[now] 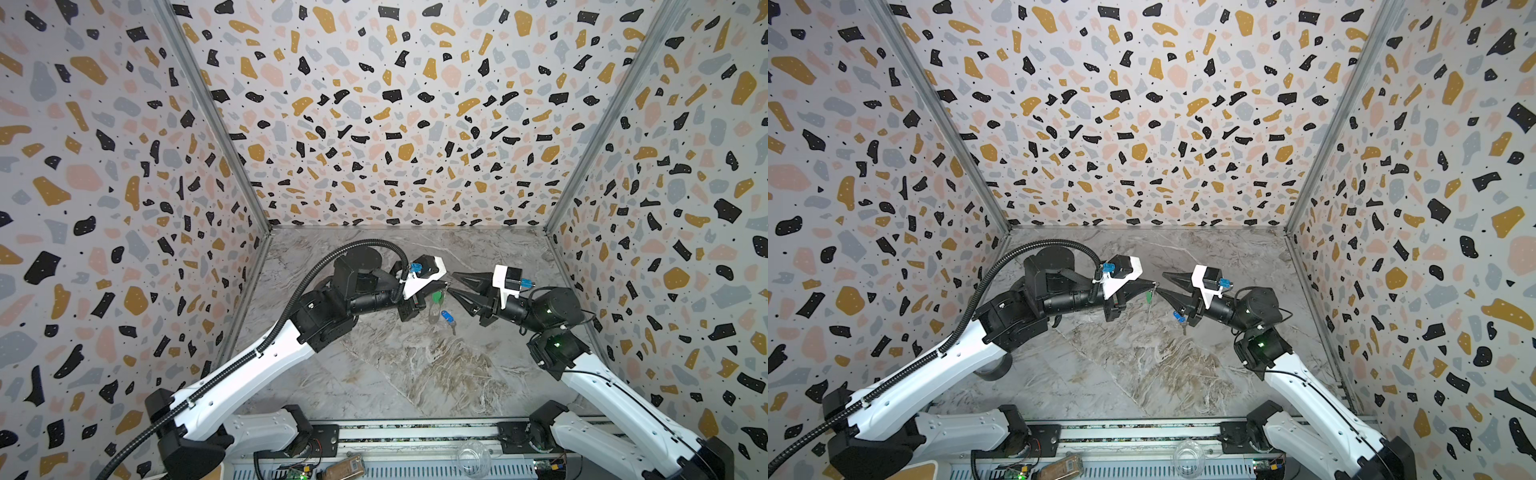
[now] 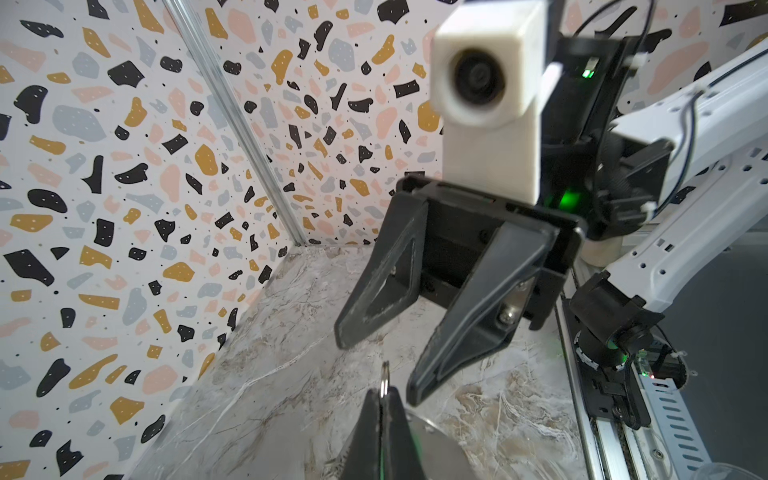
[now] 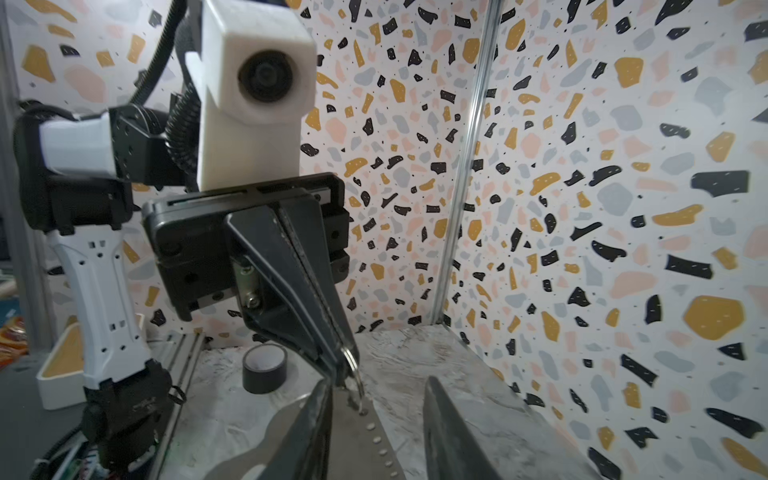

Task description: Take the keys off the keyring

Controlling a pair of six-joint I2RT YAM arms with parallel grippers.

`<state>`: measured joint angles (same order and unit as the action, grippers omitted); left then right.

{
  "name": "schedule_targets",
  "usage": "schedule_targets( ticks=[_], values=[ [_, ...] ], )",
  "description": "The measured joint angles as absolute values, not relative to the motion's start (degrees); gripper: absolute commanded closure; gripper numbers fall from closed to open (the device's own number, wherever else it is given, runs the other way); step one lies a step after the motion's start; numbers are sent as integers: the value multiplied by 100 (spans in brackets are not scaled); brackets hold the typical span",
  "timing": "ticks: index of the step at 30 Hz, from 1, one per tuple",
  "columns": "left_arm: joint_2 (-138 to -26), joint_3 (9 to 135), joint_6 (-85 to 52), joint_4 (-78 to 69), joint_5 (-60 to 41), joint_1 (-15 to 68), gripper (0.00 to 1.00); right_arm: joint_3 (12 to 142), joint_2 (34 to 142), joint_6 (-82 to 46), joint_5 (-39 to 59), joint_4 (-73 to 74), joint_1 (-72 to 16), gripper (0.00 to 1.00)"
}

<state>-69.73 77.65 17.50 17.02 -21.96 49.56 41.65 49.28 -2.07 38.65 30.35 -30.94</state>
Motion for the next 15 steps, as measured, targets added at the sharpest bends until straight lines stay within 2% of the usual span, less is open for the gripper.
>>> schedule_targets(
  ticks=[7, 15],
  values=[
    [-7483, 8586, 2228, 3028, -2056, 4971, 100, 4722, 4875, 854, 3743, 1450, -3094, 66],
    [-7909, 9380, 2707, 4093, -1601, 5170, 100, 4925, 5072, 1474, 3765, 377, -3098, 73]
  ],
)
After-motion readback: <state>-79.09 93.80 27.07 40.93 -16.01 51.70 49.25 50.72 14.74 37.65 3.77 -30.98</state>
